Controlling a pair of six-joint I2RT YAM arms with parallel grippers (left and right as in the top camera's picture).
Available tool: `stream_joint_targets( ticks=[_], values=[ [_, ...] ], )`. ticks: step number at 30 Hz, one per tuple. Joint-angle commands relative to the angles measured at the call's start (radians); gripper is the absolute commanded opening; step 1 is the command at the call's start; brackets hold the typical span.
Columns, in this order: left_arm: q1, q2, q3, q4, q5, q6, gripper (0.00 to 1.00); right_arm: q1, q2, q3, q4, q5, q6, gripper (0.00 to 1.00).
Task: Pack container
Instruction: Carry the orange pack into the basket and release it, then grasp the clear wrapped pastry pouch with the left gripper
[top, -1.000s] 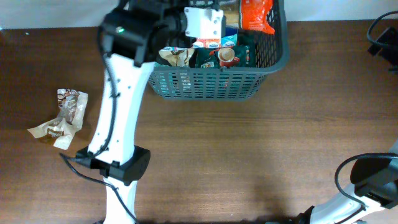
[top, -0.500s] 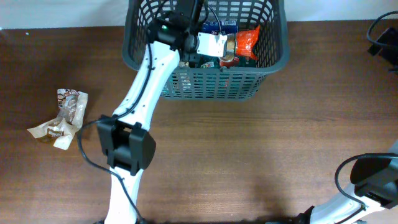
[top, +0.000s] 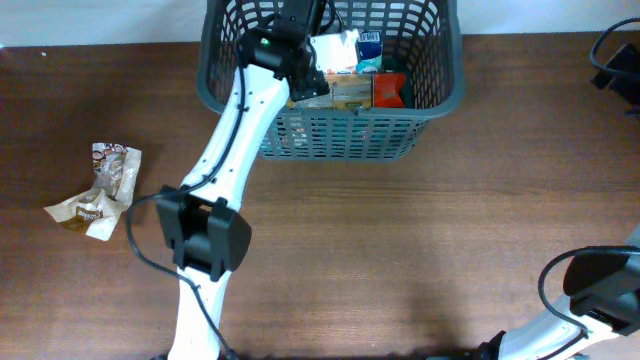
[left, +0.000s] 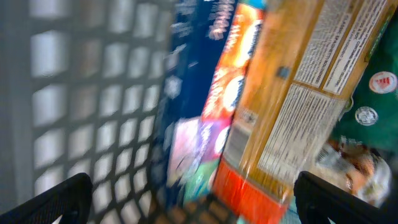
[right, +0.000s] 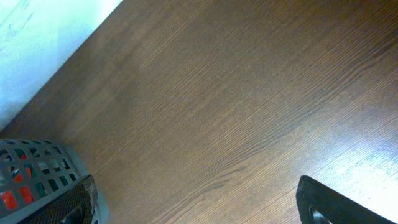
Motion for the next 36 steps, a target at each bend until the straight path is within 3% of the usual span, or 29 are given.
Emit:
stream_joint_targets(
  ticks=[1, 9, 14, 19, 28, 36],
  values=[
    [0.033, -0.193, 0.051, -0.029, -0.032, -0.116, 0.96, 0.0, -0.011, -0.001, 0.0, -0.002, 0.004, 0.99],
    [0.232, -0.445, 0.037, -0.145, -0.039, -0.237, 0.91, 0.0, -0.011, -0.001, 0.0, -0.002, 0.004, 0.99],
    [0.431, -0.497, 0.025, -0.252, 0.005, -0.398, 0.79, 0.0, -0.011, -0.001, 0.0, -0.002, 0.004, 0.99],
    [0.589, -0.434, -0.073, -0.359, 0.086, -0.565, 0.77, 0.0, -0.011, -0.001, 0.0, -0.002, 0.004, 0.99],
    [0.707, -0.234, -0.387, -0.24, 0.085, -0.611, 0.79, 0.0, -0.011, -0.001, 0.0, -0.002, 0.004, 0.99],
    [0.767, -0.048, -0.425, -0.168, 0.046, -0.613, 0.79, 0.0, -0.011, -0.001, 0.0, -0.002, 0.004, 0.99]
  ],
)
